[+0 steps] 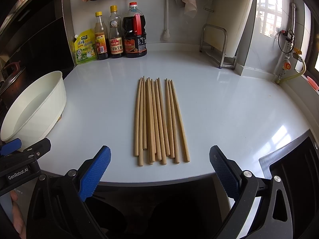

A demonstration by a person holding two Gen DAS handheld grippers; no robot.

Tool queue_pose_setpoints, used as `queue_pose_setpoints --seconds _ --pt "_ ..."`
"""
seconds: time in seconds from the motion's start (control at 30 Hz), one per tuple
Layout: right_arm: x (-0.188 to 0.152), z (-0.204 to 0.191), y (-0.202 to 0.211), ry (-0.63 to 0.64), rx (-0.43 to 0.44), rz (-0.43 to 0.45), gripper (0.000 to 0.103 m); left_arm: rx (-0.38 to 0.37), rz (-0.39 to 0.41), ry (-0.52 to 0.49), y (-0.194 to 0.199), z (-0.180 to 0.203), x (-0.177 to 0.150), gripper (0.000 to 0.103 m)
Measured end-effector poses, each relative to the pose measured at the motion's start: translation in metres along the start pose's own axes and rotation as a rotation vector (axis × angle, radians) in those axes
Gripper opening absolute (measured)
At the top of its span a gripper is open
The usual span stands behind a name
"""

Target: Organize utensils

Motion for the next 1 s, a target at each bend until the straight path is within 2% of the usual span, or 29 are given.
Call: queue_pose_setpoints --seconds 0.17,0.27,0.43,0.6,1.0 --pt "-0.001 0.004 -0.003 0.001 0.014 -0.009 0.095 -0.018 -0.014 -0.016 -0.003 0.009 -0.006 0.097" --pt "-0.001 0.019 -0.006 -0.027 0.031 -0.008 0.095 -0.050 -0.018 -0.033 -0.004 0.024 -0.007 0.097" --pt "0.004 0.060 -0.011 -0.079 0.040 0.007 0.095 -0.117 -0.038 -0.108 -0.008 0.066 -0.004 0.097" --pt "0.011 0.086 -0.042 -0.040 0.028 -0.052 0.095 -0.185 -0.109 -0.104 -0.034 0.103 -0.001 0.097" --pt "0.020 0.097 -0.118 0.031 0.059 -0.156 0.095 -0.112 -0.168 -0.079 -0.091 0.122 0.012 0.097"
Point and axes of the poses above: each gripper's, at about its wrist camera, not at the fingertips, and y roughly against the way its jaws point, z to its right, x to its top, the point moved 10 cm from there along -y, roughly the way its jaws point, and after that the axes turned 15 degrees about y, right-handed, at the moved point
